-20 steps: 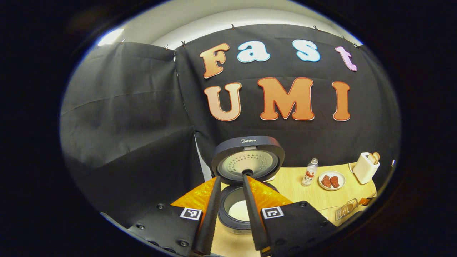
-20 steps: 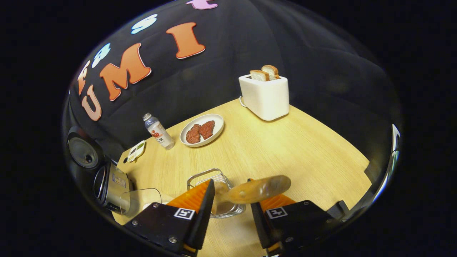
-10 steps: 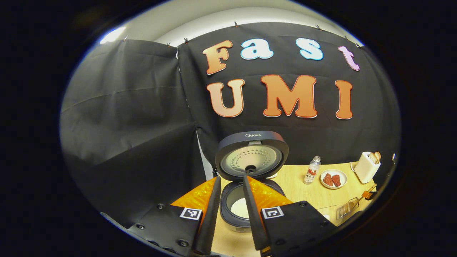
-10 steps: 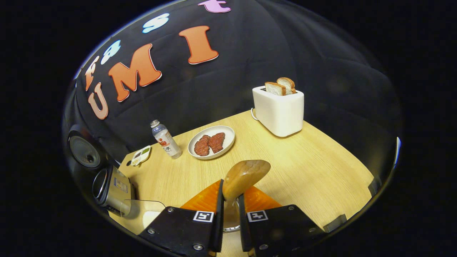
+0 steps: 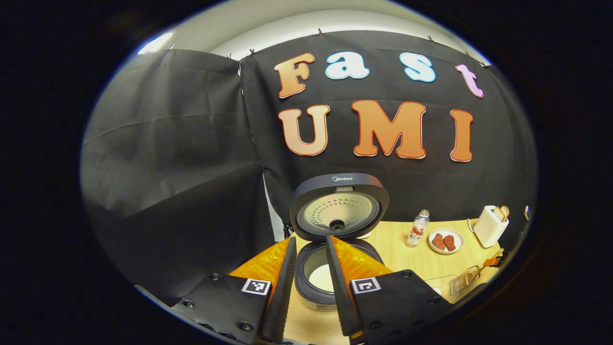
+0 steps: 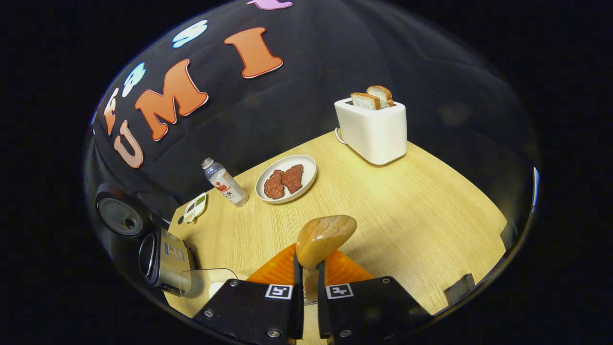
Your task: Close the left gripper, press the button to open the rice cooker; take a wooden spoon from the chopstick holder with the right hand, scoop a spoonful of rice and pour it into the rice cooker, then put the wooden spoon back into the chopstick holder.
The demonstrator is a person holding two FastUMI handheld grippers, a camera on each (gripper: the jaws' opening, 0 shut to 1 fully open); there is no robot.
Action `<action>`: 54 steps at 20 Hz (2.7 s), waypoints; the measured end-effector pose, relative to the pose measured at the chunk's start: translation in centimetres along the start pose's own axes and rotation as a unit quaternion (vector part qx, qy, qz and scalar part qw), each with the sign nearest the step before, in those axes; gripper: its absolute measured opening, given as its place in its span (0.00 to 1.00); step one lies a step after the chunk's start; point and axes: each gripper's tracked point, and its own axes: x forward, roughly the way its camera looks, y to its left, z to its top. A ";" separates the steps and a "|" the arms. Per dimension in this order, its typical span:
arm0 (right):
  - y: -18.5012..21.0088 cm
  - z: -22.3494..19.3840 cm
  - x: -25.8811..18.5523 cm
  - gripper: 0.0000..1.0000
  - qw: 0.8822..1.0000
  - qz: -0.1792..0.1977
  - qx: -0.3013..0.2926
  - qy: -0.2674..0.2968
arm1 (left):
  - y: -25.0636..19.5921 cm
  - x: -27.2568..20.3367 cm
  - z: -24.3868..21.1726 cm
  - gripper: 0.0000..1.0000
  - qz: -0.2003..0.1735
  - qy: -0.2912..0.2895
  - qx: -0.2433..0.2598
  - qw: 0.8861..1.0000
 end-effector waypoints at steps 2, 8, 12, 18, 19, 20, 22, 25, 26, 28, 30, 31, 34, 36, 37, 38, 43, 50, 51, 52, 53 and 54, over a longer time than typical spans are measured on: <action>0.2 0.4 -0.7 0.11 1.000 -0.003 -0.005 -0.008 | 0.1 0.0 0.0 0.47 -0.003 -0.001 -0.004 1.000; 1.6 3.1 -4.0 0.08 0.999 -0.006 -0.006 -0.050 | 1.0 0.2 -0.6 0.41 -0.005 -0.005 -0.005 1.000; 4.8 5.3 -7.6 0.07 0.995 0.013 -0.038 -0.087 | 1.2 -0.1 -0.5 0.41 -0.006 -0.017 0.002 1.000; 12.7 3.4 -10.1 0.07 0.989 0.089 -0.091 -0.077 | 1.9 -0.7 0.3 0.82 -0.008 -0.047 0.012 0.999; 13.7 2.6 -10.1 0.07 0.987 0.097 -0.108 -0.074 | 1.8 -0.9 0.6 0.80 -0.009 -0.057 0.016 0.998; 14.5 1.8 -9.8 0.07 0.984 0.100 -0.126 -0.070 | 2.0 -1.1 1.1 0.82 -0.006 -0.067 0.024 0.997; 15.3 -0.2 -8.8 0.07 0.979 0.094 -0.170 -0.061 | 2.1 -1.4 1.7 0.85 -0.001 -0.085 0.042 0.995; 15.7 -1.9 -6.6 0.08 0.965 0.066 -0.246 -0.064 | 2.1 -2.2 1.6 0.91 -0.002 -0.094 0.053 0.994; 15.7 -2.3 -6.0 0.07 0.959 0.055 -0.272 -0.067 | 2.0 -2.3 1.2 0.92 -0.004 -0.089 0.052 0.995; 16.1 -3.1 -5.1 0.08 0.946 0.046 -0.312 -0.077 | 2.5 -2.5 0.4 0.92 -0.003 -0.079 0.052 0.995; 16.4 -3.9 -4.4 0.08 0.932 0.035 -0.349 -0.088 | 3.3 -2.6 0.0 0.92 0.005 -0.075 0.053 0.996; 16.5 -4.5 -4.1 0.07 0.924 0.030 -0.370 -0.095 | 3.8 -2.6 -0.3 0.92 0.009 -0.073 0.052 0.996; 16.1 -6.4 -3.4 0.06 0.902 0.020 -0.419 -0.100 | 5.0 -2.8 -0.6 0.92 0.023 -0.068 0.049 0.996; 16.0 -6.5 -3.3 0.06 0.893 0.013 -0.434 -0.119 | 5.9 -2.8 -0.8 0.92 0.033 -0.065 0.050 0.996; 16.3 -6.5 -3.3 0.06 0.888 0.009 -0.441 -0.128 | 6.2 -2.8 -0.9 0.92 0.037 -0.063 0.051 0.996; 16.3 -6.8 -2.9 0.07 0.885 0.004 -0.446 -0.135 | 6.5 -2.9 -1.0 0.92 0.041 -0.062 0.050 0.996; 17.5 -9.5 -3.1 0.06 0.860 -0.007 -0.486 -0.156 | 8.0 -3.2 -1.9 0.92 0.055 -0.052 0.047 0.996; 17.8 -10.9 -2.6 0.06 0.881 -0.016 -0.453 -0.132 | 10.6 -3.3 -3.3 0.99 0.066 -0.036 0.033 0.997; 18.0 -10.8 -2.7 0.06 0.886 -0.014 -0.445 -0.130 | 10.8 -3.2 -3.5 0.99 0.067 -0.034 0.031 0.997; 18.3 -10.9 -3.0 0.06 0.891 -0.011 -0.435 -0.127 | 11.0 -3.2 -3.6 0.92 0.067 -0.032 0.029 0.997; 18.6 -11.0 -3.1 0.06 0.898 -0.006 -0.424 -0.123 | 11.1 -3.1 -3.7 0.92 0.066 -0.031 0.026 0.997; 18.9 -11.1 -3.2 0.06 0.903 0.000 -0.412 -0.119 | 11.2 -3.0 -3.7 0.92 0.066 -0.030 0.025 0.997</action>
